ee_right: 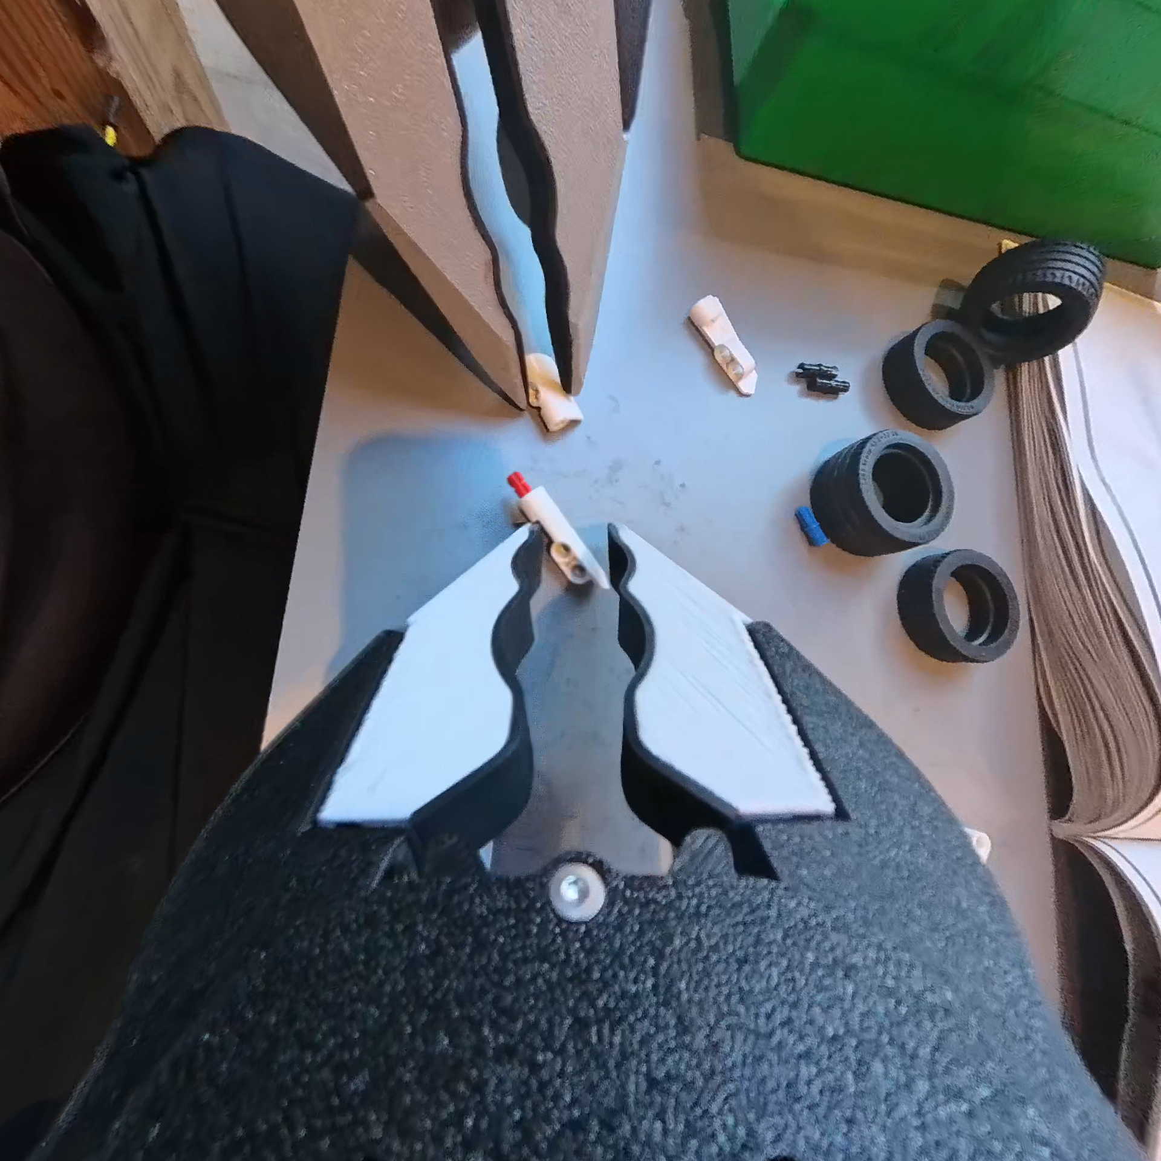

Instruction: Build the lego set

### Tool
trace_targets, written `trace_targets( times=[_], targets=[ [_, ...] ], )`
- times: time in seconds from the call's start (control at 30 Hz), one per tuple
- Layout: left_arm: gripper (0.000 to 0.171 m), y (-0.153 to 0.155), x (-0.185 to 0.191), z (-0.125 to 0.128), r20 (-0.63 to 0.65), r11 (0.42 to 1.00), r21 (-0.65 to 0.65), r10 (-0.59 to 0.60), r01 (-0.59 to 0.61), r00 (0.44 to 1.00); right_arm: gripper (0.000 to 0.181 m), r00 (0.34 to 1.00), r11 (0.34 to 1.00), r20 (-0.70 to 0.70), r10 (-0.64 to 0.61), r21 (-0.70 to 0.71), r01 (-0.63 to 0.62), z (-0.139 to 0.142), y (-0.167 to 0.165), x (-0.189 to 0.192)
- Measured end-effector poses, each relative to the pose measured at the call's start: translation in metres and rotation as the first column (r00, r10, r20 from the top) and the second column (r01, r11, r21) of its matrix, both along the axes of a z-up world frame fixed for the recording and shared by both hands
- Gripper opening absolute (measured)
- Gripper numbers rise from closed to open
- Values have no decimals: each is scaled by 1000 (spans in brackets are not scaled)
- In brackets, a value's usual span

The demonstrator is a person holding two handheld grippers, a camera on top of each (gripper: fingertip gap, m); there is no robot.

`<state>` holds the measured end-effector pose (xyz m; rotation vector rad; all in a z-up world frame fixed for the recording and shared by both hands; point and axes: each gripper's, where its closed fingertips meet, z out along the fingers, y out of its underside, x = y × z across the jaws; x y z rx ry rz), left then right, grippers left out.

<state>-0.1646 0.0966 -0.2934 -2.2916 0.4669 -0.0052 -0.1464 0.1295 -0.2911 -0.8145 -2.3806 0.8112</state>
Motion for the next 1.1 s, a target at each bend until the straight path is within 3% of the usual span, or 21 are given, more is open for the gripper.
trace_targets(
  times=[0.03,0.17,0.3,0.47,0.6,0.8,0.87,0.97,1.1],
  targets=[
    [9,1,0,1,-4,1000,2,-11,11,1000,22,1000,1000,1,4,-13,-4,1,-1,1],
    [6,3,3,4,6,998,32,-55,55,998,21,1000,1000,0,4,-14,-4,1,0,0],
    [5,1,5,7,134,999,9,-52,51,990,9,1000,999,-25,10,39,-9,-2,3,0],
    [5,4,6,7,144,999,6,-53,53,988,30,999,999,-33,37,-6,-37,5,-5,2],
    [5,5,10,9,165,998,15,-69,68,984,29,997,998,-61,45,-51,-48,13,-8,0],
    [5,4,26,26,287,991,65,-131,117,949,18,977,990,-175,121,87,-107,17,-24,-3],
    [5,4,27,28,291,990,73,-136,119,947,8,972,987,-190,140,111,-121,16,-28,-2],
    [5,5,27,27,279,990,86,-134,114,951,8,974,990,-183,133,80,-120,15,-27,-2],
    [17,7,28,23,157,985,110,-151,135,976,8,978,994,-178,107,5,-108,19,-25,-4]
  ],
)
